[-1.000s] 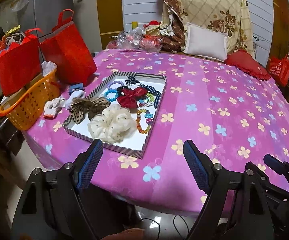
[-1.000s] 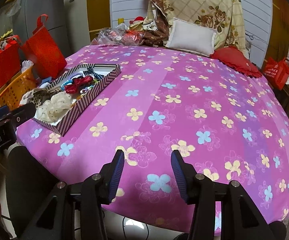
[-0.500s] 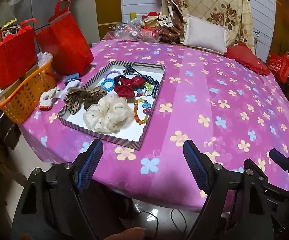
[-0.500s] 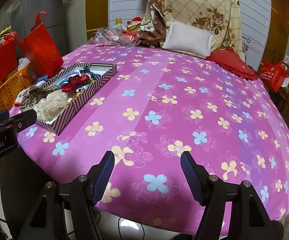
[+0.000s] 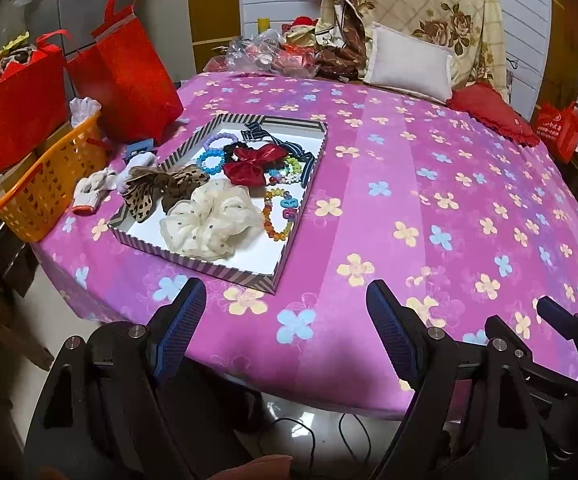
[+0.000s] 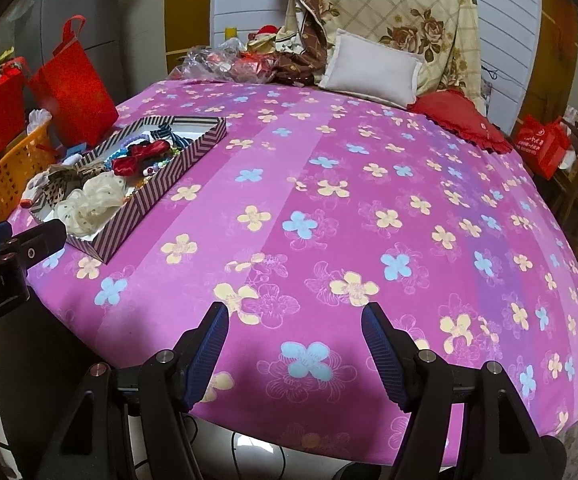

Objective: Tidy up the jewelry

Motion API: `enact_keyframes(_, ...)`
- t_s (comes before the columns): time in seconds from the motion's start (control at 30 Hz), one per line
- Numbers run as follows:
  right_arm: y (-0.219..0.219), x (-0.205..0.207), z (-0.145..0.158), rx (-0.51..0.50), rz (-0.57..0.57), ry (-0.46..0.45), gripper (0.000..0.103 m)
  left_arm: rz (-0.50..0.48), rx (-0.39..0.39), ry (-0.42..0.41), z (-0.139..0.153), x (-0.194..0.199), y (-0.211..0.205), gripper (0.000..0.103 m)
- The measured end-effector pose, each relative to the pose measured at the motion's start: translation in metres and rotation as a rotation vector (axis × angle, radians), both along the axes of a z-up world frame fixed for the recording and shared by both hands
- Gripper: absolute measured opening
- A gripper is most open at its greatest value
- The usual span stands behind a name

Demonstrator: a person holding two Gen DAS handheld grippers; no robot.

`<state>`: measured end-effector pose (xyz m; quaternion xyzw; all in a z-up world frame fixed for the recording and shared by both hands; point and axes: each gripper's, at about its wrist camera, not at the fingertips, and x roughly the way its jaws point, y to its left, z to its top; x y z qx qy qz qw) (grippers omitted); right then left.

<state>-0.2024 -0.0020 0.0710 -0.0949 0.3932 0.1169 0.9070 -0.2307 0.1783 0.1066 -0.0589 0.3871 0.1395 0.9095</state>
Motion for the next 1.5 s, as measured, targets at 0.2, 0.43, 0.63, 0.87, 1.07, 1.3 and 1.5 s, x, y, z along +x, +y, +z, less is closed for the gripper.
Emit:
enact_keyframes(0.2,-0.001,0.002,-0.001,-0.011,-0.011,0.001,0.067,-0.009,-0.004,0.011,-0.005,0.001,0.000,0.082)
enact_keyframes(0.43,0.000,0.002,-0.002,-0.022,-0.024,0.003,0.067,-0.017,-0.008,0.025,-0.009,0.001,-0.002,0.082)
enact_keyframes(0.63,0.004,0.003,-0.001,-0.034,-0.023,0.003,0.067,-0.016,-0.014,0.035,-0.011,0.002,0.000,0.082)
enact_keyframes(0.87,0.007,0.004,0.000,-0.040,-0.029,0.009,0.068,-0.005,-0.014,0.038,-0.013,0.003,0.004,0.082)
enact_keyframes(1.07,0.014,0.011,0.000,-0.042,-0.028,0.031,0.068,0.011,-0.014,0.031,-0.013,0.002,0.011,0.082)
enact_keyframes(1.3,0.029,0.011,-0.003,-0.069,-0.001,0.042,0.069,0.050,-0.004,0.044,-0.019,-0.002,0.025,0.082)
enact_keyframes(1.5,0.037,0.006,0.000,-0.088,0.022,0.022,0.069,0.065,-0.005,0.056,-0.026,-0.003,0.032,0.082)
